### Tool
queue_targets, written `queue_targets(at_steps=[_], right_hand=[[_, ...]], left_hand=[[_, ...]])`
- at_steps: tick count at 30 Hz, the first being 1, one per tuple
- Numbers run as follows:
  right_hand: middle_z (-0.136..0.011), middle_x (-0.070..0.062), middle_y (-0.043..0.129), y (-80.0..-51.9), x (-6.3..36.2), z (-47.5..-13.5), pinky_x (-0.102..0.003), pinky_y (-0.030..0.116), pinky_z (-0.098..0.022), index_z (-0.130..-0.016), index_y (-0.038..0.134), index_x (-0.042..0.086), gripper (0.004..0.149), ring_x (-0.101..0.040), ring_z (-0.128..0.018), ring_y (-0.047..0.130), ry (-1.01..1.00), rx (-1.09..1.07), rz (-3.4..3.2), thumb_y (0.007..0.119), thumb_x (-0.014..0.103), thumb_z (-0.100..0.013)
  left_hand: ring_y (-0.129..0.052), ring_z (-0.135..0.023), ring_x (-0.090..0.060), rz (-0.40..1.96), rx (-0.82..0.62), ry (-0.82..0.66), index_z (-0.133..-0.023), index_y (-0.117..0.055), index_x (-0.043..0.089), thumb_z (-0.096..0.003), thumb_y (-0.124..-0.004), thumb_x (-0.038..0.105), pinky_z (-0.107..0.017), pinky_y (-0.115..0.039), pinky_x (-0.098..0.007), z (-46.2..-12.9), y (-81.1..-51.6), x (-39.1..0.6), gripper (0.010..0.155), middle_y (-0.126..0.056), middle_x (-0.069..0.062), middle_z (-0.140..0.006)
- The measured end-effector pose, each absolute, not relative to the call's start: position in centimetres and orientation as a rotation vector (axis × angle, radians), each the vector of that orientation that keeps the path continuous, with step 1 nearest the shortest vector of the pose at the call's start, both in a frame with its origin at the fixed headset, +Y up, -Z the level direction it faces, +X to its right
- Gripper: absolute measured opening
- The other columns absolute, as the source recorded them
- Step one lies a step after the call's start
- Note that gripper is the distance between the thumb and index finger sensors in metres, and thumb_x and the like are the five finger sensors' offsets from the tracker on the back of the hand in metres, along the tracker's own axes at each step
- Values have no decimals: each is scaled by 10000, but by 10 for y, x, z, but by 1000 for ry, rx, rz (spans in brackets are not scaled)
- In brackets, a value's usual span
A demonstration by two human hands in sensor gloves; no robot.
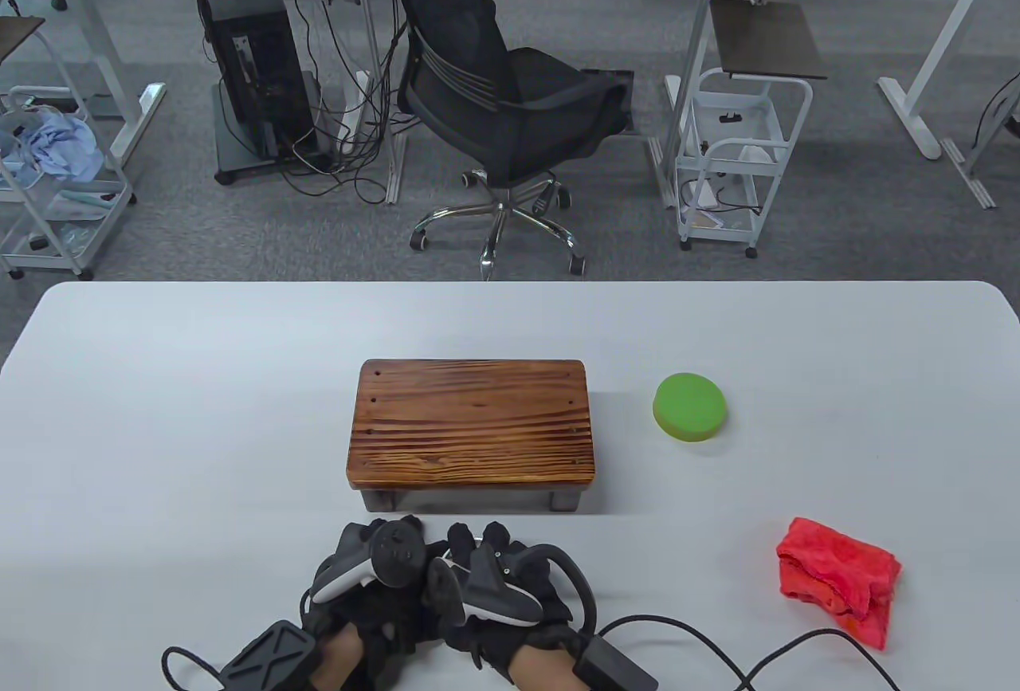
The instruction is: Dip and apply wood wax on stool
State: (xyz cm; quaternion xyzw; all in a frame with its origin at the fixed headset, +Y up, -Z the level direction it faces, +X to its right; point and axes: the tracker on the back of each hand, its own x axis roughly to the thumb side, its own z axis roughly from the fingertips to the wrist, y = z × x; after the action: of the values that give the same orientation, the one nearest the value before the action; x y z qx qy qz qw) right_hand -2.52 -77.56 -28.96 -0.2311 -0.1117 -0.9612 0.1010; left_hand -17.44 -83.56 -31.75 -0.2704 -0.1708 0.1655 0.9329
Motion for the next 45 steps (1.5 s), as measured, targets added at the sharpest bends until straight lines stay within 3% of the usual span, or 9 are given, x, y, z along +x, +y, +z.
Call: queue_targets(at_steps=[7,11,14,25,32,38,41,45], right_hand=[[-1112,-139,405,-775,-17,-287,-600,795,-629,-1078,354,219,845,-518,-945,706,-373,-704,-2911,761,681,-499],[-1129,-179,339,-776,-20,-282,-580,821,-590,-1083,278,215,912,-536,-915,729,-447,-467,-2905,712,763,-497],[-1110,-177,370,-776,-24,-281,-538,852,-557,-1078,285,196,915,-504,-862,781,-452,-429,-2907,721,756,-500],[-1067,-175,466,-776,-19,-290,-455,887,-542,-1062,349,192,897,-444,-800,855,-424,-533,-2934,770,720,-471],[-1069,-157,473,-774,-19,-292,-468,888,-550,-1067,360,178,946,-480,-813,848,-370,-640,-2886,785,726,-424],[-1097,-139,419,-774,-16,-296,-520,839,-622,-1077,332,188,955,-518,-923,738,-434,-777,-2881,827,672,-419],[-1125,-128,356,-774,-14,-294,-559,784,-664,-1081,311,198,911,-519,-996,626,-502,-750,-2911,813,655,-474],[-1130,-187,345,-770,-15,-287,-545,817,-619,-1103,243,190,950,-527,-944,691,-520,-504,-2981,736,737,-504]], left_hand=[[94,-939,-590,328,-557,-349,-1086,-273,360,-479,-829,613,-571,-85,-831,-317,-836,-174,861,64,-218,-1148],[89,-940,-594,321,-557,-348,-1086,-267,350,-480,-825,615,-574,-93,-832,-316,-836,-173,866,63,-226,-1145],[85,-942,-594,316,-553,-345,-1083,-269,360,-488,-815,619,-576,-96,-833,-316,-836,-174,847,61,-225,-1146],[67,-948,-599,319,-546,-352,-1079,-303,360,-509,-819,589,-580,-109,-836,-316,-836,-173,802,39,-225,-1154],[68,-951,-596,328,-544,-354,-1075,-323,375,-525,-807,586,-578,-105,-836,-317,-836,-173,763,33,-221,-1158],[79,-948,-590,326,-550,-356,-1075,-308,380,-516,-815,585,-577,-95,-834,-317,-836,-173,782,44,-211,-1155],[82,-945,-591,319,-553,-357,-1077,-290,367,-517,-808,590,-576,-95,-834,-316,-836,-172,795,52,-217,-1150],[79,-945,-592,315,-552,-356,-1080,-280,358,-515,-804,598,-577,-99,-834,-316,-836,-172,807,53,-224,-1147]])
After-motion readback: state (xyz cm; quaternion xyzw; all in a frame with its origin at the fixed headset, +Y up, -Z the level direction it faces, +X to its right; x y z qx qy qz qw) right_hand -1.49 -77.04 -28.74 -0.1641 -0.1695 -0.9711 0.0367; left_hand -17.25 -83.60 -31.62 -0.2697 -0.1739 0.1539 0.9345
